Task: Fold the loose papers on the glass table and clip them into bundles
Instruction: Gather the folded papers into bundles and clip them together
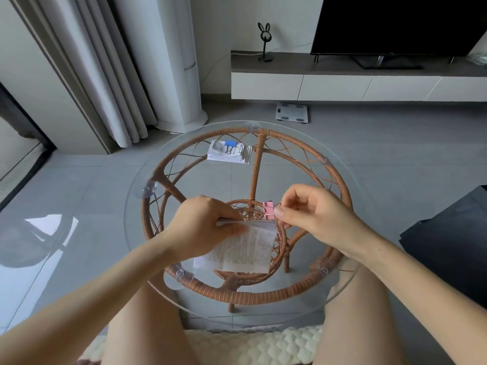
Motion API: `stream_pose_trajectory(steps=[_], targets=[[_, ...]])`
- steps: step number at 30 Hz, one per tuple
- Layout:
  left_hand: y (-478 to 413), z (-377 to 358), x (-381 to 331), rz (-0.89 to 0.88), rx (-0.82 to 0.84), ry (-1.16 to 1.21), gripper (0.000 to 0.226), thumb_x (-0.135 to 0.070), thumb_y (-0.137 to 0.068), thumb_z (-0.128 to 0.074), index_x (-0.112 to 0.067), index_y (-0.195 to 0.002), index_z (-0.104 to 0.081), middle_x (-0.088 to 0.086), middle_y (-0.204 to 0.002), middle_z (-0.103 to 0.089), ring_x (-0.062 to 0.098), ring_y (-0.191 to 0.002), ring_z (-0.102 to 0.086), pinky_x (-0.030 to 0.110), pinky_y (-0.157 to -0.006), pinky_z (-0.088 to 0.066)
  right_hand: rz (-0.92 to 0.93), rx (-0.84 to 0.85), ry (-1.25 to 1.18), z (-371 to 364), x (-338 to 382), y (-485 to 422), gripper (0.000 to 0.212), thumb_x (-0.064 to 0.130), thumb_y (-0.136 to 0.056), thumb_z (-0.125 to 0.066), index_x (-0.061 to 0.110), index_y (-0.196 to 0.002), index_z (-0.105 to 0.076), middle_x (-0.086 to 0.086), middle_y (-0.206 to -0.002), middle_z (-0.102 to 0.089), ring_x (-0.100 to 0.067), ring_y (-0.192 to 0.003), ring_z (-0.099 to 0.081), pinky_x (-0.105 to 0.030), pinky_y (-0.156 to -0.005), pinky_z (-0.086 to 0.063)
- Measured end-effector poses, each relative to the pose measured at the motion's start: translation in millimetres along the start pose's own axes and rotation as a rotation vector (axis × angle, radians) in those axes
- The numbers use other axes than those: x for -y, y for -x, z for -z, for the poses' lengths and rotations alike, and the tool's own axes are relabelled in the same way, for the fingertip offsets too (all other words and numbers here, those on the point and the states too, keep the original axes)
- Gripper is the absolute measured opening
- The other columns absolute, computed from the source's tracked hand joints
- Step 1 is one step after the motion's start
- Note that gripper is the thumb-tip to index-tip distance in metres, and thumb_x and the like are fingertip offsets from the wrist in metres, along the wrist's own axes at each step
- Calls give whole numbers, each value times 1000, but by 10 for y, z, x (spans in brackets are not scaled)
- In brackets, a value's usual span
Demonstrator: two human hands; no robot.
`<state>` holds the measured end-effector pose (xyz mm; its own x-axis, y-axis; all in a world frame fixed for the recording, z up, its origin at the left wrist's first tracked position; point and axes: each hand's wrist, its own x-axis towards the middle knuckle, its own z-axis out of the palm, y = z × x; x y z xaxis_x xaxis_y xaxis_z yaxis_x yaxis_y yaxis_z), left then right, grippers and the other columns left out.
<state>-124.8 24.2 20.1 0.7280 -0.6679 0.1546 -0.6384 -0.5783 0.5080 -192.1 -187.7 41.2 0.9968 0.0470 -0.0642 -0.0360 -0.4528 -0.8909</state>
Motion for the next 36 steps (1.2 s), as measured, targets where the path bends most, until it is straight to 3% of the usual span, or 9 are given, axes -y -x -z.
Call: stream_pose_trajectory(steps=[5,12,18,23,25,29,33,34,36], targets=[[54,32,-71,-93,-24,-7,16,-23,-82,-73,-25,-98,-77,-9,-88,-74,12,-74,-68,32,-66,-56,3,133,131,1,129,14,25,22,-80,-72,27,-102,-62,8,-92,-67,0,-88,-63,-18,-82,-52],[137,14,-110,-120,-45,-47,15,-33,-82,-68,-25,-91,-77,-7,-79,-73,14,-66,-67,35,-58,-55,39,143,365,-50,201,122,13,26,-83,-70,33,-92,-65,16,-81,-65,10,-77,-57,-11,-68,-46],[150,15,-161,-219,-105,-144,19,-34,-78,-60,-24,-78,-76,-10,-63,-67,12,-54,-62,31,-46,-50,241,-9,581,-137,224,243,13,16,-87,-65,10,-97,-71,13,-80,-59,-2,-75,-56,-11,-67,-45],[155,-1,-179,-255,-143,-191,22,-34,-82,-58,-22,-74,-74,-9,-62,-66,14,-54,-62,31,-45,-49,311,41,669,-126,288,270,8,13,-84,-68,6,-88,-72,1,-77,-65,-7,-67,-55,-6,-58,-41],[150,6,-195,-290,-170,-212,22,-34,-82,-60,-21,-70,-73,-10,-59,-64,14,-51,-60,30,-43,-48,329,81,750,-145,325,277,4,10,-80,-73,6,-80,-71,0,-70,-65,-6,-61,-51,-3,-47,-32],[152,23,-244,-339,-197,-238,22,-30,-79,-62,-18,-64,-71,-8,-55,-60,15,-46,-56,25,-40,-46,375,36,940,-182,369,272,27,1,-57,-88,9,-61,-63,3,-51,-53,-6,-50,-36,-3,-49,-11],[158,-8,-251,-384,-171,-276,21,-27,-81,-63,-15,-64,-70,-5,-55,-61,18,-47,-57,26,-43,-48,407,41,1097,-228,503,279,40,-10,-33,-84,10,-51,-55,0,-44,-46,-9,-46,-26,-8,-45,4],[154,-26,-248,-397,-162,-298,20,-24,-80,-68,-15,-63,-69,-4,-54,-59,18,-46,-55,26,-43,-48,381,97,1137,-246,565,300,36,-9,-38,-82,8,-56,-57,-3,-50,-53,-9,-50,-28,-9,-44,2],[145,-65,-249,-417,-149,-348,21,-18,-74,-80,-15,-59,-66,-4,-51,-55,18,-44,-51,25,-41,-46,327,213,1153,-272,637,300,17,-3,-74,-66,6,-88,-62,-9,-84,-63,-12,-68,-35,-12,-43,-11]])
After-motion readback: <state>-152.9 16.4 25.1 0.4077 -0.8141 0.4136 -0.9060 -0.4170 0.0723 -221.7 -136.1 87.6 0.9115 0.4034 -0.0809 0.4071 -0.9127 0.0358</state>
